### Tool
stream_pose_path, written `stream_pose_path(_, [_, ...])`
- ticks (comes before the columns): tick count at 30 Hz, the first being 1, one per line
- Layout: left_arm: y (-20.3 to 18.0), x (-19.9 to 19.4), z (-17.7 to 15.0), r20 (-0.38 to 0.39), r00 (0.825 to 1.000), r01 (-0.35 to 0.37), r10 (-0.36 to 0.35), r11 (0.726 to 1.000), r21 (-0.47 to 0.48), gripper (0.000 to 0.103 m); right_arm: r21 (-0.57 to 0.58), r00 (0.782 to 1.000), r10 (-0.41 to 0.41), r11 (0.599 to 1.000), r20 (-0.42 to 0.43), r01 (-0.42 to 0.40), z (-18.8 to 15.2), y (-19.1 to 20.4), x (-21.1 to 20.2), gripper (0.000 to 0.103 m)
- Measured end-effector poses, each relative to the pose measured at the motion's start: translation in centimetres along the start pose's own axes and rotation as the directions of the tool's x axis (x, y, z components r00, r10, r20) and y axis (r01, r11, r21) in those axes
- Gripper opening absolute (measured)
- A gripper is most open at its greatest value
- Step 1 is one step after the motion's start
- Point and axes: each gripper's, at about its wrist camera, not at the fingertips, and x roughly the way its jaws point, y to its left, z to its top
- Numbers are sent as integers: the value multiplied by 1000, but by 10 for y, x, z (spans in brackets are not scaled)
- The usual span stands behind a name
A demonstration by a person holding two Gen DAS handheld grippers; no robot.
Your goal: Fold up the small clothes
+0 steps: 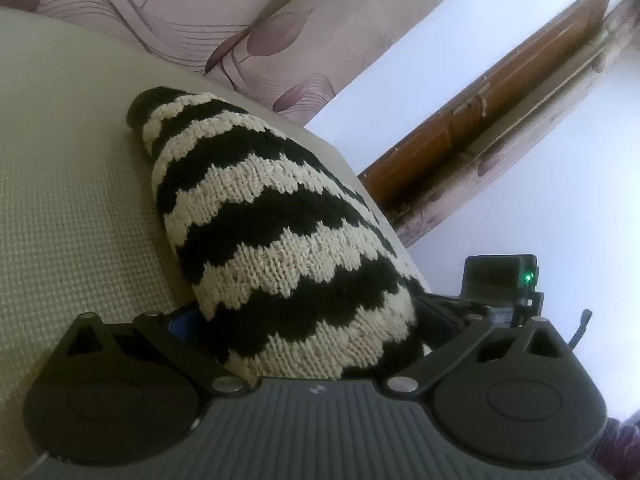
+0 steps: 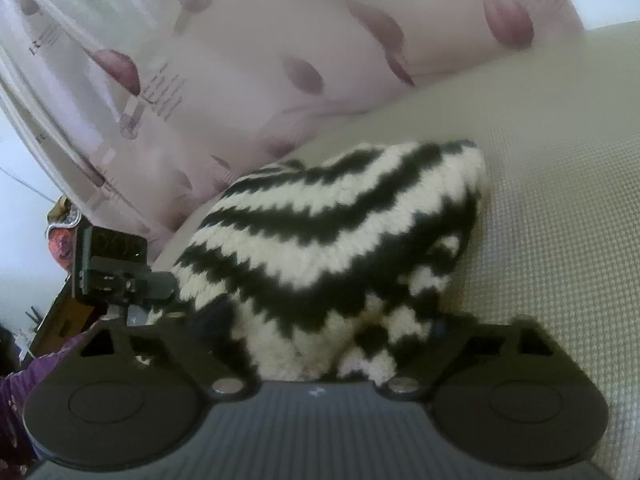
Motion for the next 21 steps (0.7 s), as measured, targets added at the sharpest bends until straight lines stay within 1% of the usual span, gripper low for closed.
stream_pose_path(3, [-4, 0, -6, 16, 999, -29, 29, 1000, 10, 94, 59, 1000, 11, 998, 7, -12, -1, -7, -2, 70])
stream_pose_path(6, [-3, -1, -7, 26, 999, -36, 36, 999, -2, 91, 87, 1000, 24, 996, 4, -24, -4, -8, -2, 69])
stream_pose_path(9, [-2, -2, -7, 12, 1000, -24, 24, 1000, 1, 93, 98, 999, 37, 995, 1, -37, -3, -11, -2, 70])
stream_pose_path(10, [-2, -2, -6, 5, 1000, -23, 23, 1000, 7, 96, 101, 999, 38, 994, -2, -38, -2, -11, -2, 70])
stream_pose_path(13, [-3, 0, -6, -4, 1000, -9, 9, 1000, 18, 102, 96, 999, 44, 994, -4, -43, -1, -10, -2, 74])
stream_pose_path(16, [-6, 4, -3, 0, 1000, -20, 20, 999, 29, 102, 91, 999, 42, 995, 3, -42, -2, -8, 0, 80])
stream_pose_path(17, [-6, 5, -3, 1, 1000, -18, 18, 999, 28, 102, 91, 999, 46, 995, 6, -46, -3, -7, -1, 85])
stream_pose_path(18, [-5, 5, -2, -1, 1000, -16, 16, 1000, 26, 102, 83, 998, 55, 995, 7, -55, -3, -6, 0, 88])
stream_pose_path(19, [-5, 6, -2, -1, 1000, -16, 16, 1000, 22, 101, 72, 999, 49, 996, 2, -49, -3, -4, 2, 88])
stream_pose_path(21, [-6, 4, -3, 4, 1000, -27, 27, 999, 19, 100, 75, 999, 45, 996, 8, -46, -3, -1, 4, 92])
